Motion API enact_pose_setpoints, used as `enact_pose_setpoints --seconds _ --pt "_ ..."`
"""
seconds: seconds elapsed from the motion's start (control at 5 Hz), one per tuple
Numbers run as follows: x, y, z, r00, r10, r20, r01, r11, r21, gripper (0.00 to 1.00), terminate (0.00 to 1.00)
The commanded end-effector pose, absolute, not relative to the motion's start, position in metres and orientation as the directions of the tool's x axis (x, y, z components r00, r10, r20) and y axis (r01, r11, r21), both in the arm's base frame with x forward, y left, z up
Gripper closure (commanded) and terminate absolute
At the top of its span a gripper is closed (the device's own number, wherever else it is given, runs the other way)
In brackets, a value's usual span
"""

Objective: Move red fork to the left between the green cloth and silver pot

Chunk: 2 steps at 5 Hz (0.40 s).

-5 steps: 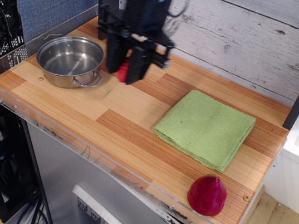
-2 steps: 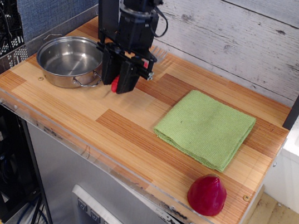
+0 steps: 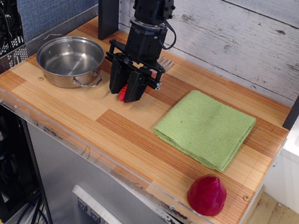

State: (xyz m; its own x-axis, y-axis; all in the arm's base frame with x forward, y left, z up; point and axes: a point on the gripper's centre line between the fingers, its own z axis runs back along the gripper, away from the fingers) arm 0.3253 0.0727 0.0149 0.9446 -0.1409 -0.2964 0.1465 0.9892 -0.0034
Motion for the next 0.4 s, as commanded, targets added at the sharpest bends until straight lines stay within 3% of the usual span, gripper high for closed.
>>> enact_pose_setpoints --seconds 0.0,0.2 --pt "0.326 0.074 0.041 0.965 -0.098 -0.243 0.105 0.994 0.016 0.00 0.00" --pt "0.326 0.075 0.067 0.979 -0.087 -0.183 0.096 0.994 0.043 0.00 0.00"
